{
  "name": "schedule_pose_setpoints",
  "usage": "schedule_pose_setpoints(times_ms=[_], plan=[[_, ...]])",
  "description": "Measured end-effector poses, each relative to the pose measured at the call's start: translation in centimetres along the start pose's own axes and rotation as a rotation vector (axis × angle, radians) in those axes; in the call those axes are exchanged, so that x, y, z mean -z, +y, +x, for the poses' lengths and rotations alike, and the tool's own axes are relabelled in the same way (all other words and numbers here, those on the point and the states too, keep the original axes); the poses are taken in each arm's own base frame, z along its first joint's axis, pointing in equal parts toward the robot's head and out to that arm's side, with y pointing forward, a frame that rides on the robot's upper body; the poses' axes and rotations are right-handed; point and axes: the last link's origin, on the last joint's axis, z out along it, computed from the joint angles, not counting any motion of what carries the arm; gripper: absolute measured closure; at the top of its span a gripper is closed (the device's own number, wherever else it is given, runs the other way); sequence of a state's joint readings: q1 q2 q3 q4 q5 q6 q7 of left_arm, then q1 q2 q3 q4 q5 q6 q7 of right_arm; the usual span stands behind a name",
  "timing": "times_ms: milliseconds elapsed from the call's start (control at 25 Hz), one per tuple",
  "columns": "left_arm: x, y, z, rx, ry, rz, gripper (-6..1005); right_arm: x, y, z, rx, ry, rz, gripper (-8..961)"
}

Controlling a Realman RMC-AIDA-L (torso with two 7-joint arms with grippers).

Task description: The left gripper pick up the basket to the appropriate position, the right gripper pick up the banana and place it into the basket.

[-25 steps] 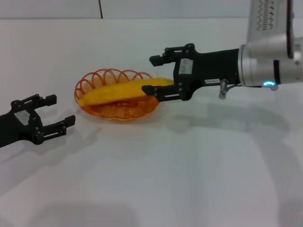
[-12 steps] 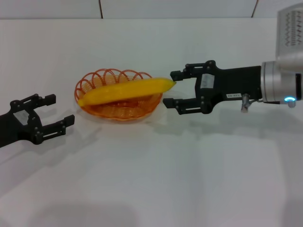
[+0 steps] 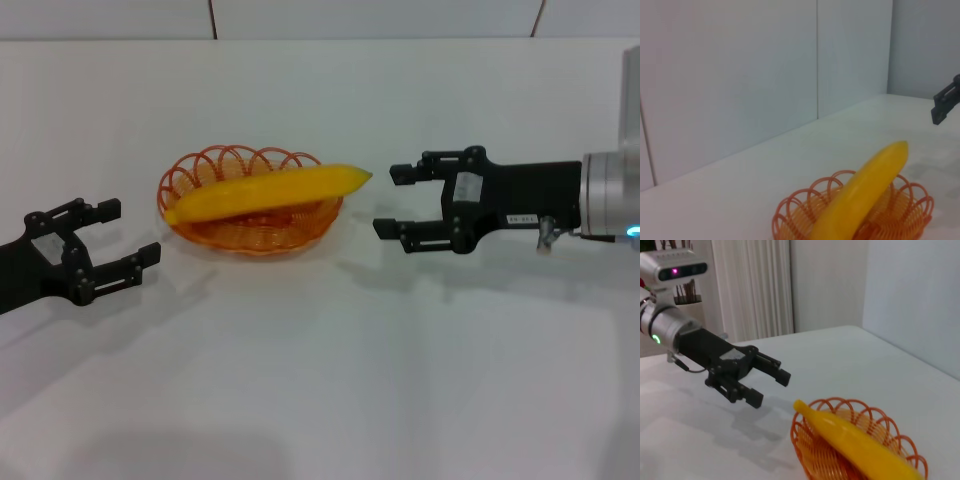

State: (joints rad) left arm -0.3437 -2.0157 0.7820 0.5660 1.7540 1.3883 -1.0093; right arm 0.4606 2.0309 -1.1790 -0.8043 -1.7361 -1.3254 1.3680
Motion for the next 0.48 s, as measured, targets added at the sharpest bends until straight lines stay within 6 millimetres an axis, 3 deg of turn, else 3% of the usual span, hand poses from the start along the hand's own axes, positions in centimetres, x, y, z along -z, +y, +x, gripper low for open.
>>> schedule_pose_setpoints(times_ms=[480], plan=[[0.0, 0.1, -0.1, -0.006, 0.001, 0.001, 197, -0.2, 0.3, 2.5, -0.049, 0.051, 0.014, 221]])
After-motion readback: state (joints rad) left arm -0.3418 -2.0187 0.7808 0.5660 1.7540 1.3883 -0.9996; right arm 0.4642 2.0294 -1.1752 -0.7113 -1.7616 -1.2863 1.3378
